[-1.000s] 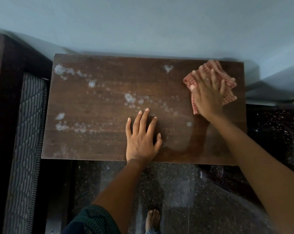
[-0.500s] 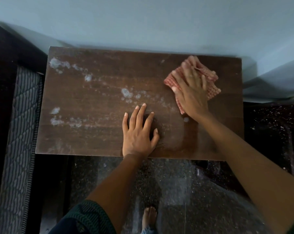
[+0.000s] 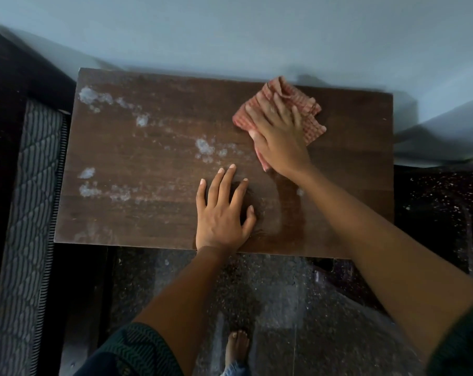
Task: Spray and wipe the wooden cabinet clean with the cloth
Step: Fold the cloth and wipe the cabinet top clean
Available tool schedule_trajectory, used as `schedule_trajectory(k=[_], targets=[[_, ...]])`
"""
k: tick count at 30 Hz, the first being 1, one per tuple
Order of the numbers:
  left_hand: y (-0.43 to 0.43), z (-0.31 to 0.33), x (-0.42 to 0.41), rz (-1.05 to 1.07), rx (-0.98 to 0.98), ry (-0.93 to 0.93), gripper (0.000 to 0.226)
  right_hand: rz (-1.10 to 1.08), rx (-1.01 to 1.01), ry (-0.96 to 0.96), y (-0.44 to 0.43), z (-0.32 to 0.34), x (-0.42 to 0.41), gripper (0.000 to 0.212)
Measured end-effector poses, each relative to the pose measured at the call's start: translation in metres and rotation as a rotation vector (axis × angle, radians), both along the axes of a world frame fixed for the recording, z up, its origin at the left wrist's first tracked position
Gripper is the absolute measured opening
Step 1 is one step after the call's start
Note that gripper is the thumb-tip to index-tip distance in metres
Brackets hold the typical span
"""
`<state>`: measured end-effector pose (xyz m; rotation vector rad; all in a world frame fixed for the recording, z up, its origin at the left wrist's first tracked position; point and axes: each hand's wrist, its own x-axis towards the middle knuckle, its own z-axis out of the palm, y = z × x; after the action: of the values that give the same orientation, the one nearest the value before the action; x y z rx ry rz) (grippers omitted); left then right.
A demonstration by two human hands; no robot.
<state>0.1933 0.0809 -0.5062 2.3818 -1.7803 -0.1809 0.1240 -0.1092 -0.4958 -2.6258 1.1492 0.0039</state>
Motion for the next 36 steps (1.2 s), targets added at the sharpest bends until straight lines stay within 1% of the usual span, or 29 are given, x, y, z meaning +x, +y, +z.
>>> schedule_trajectory(k=[1,2,3,5,7,8,9,10,13,16,18,20,22,25,26,28,31,34,36], targets=[[0.000,0.000,0.000,0.000,-0.006,0.002,0.051,0.073,-0.006,0.016,0.001,-0.001,-0.019,0.051],[0.000,-0.001,0.000,0.000,-0.010,0.001,0.051,0.096,-0.012,0.032,0.000,-0.001,-0.040,0.052],[0.001,-0.001,0.000,-0.001,-0.011,0.002,0.051,0.059,-0.015,0.049,-0.003,-0.001,-0.060,0.051],[0.002,-0.001,-0.001,-0.002,-0.010,0.000,0.051,-0.135,-0.005,0.070,-0.013,0.002,-0.087,0.050],[0.001,-0.001,-0.001,-0.003,-0.008,-0.007,0.052,-0.363,0.042,0.079,-0.024,0.005,-0.082,0.049],[0.002,0.000,-0.001,-0.006,-0.001,-0.008,0.052,-0.434,0.062,0.078,-0.027,0.006,-0.072,0.049],[0.002,0.000,-0.001,-0.008,0.001,-0.008,0.052,-0.453,0.077,0.075,-0.029,0.008,-0.059,0.051],[0.002,0.000,-0.001,-0.008,0.003,-0.006,0.053,-0.419,0.085,0.070,-0.028,0.008,-0.047,0.051],[0.001,0.000,-0.002,-0.003,-0.004,0.004,0.053,-0.173,0.080,0.053,-0.005,0.006,-0.035,0.051],[0.001,0.000,-0.001,-0.004,-0.018,0.014,0.053,-0.002,0.062,0.073,0.026,0.005,-0.064,0.049],[0.002,-0.001,0.000,-0.002,-0.024,0.011,0.053,0.017,0.081,0.103,0.033,0.003,-0.096,0.049],[0.003,-0.001,0.001,-0.002,-0.031,0.011,0.053,-0.087,0.081,0.114,0.030,0.004,-0.127,0.050],[0.002,-0.001,0.001,-0.002,-0.033,0.016,0.053,-0.261,0.062,0.101,0.018,0.006,-0.140,0.049],[0.002,-0.001,0.001,-0.013,-0.041,0.015,0.053,-0.555,0.054,0.101,0.011,0.008,-0.113,0.049],[0.002,-0.001,0.001,-0.013,-0.047,0.015,0.053,-0.609,0.043,0.100,0.012,0.008,-0.098,0.049],[0.003,-0.002,0.001,-0.011,-0.048,0.013,0.051,-0.582,0.033,0.080,0.024,0.008,-0.068,0.049],[0.003,-0.003,0.000,-0.024,-0.048,0.009,0.048,-0.402,0.035,0.039,0.063,0.004,-0.049,0.049],[0.002,-0.002,0.000,-0.020,-0.029,0.025,0.047,-0.286,0.010,0.057,0.111,0.001,-0.067,0.049],[0.003,-0.003,0.002,-0.014,-0.046,0.044,0.045,-0.305,0.004,0.111,0.134,0.001,-0.094,0.050]])
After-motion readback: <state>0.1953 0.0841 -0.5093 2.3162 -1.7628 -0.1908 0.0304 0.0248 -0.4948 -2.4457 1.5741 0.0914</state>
